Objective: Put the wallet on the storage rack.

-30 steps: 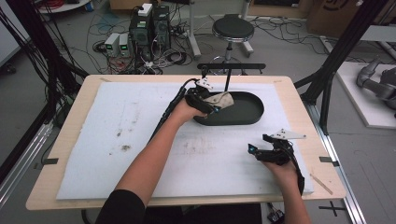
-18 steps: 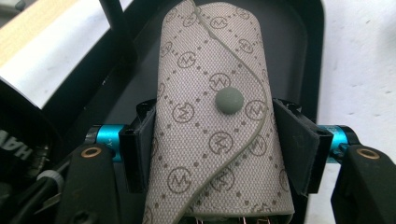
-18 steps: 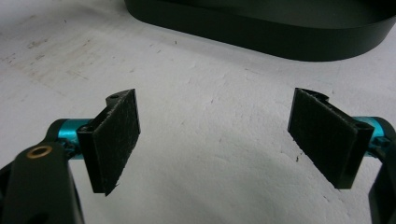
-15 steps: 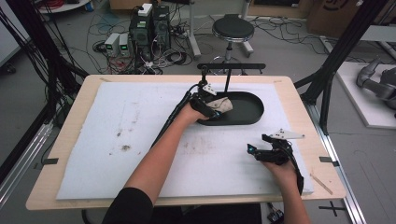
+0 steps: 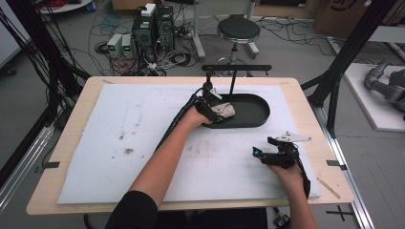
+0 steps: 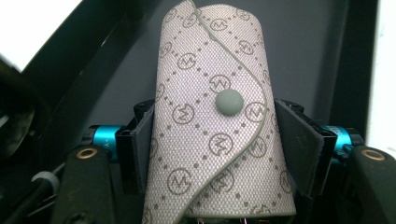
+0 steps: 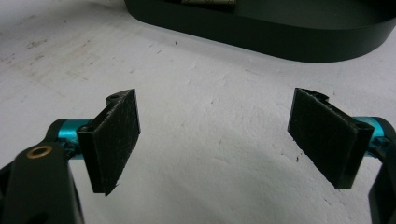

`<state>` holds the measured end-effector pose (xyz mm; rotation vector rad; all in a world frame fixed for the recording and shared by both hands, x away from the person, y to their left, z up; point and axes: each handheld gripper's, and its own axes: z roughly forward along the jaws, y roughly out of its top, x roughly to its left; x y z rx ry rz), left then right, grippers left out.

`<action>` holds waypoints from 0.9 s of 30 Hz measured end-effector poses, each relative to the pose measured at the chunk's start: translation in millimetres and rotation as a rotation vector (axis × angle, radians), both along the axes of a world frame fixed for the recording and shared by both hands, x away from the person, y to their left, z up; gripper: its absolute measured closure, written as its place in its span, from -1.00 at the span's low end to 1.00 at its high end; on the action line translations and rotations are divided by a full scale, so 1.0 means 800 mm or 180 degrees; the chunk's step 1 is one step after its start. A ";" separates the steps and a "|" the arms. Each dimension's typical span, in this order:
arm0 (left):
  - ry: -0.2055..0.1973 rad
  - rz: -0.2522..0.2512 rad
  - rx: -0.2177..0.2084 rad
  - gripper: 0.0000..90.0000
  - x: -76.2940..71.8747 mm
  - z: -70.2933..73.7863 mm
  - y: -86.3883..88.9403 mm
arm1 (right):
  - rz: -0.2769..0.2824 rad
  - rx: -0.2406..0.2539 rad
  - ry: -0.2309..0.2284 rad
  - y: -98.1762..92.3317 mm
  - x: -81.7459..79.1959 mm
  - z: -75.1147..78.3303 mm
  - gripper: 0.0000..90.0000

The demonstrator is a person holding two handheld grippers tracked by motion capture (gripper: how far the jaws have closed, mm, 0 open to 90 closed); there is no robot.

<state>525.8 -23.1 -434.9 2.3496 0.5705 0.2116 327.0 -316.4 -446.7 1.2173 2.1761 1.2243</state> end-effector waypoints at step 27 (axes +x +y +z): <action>-0.0194 0.0078 -0.0575 -0.41 -0.056 0.071 0.070 | -0.0086 -0.0002 -0.0019 -0.005 0.003 0.001 -0.62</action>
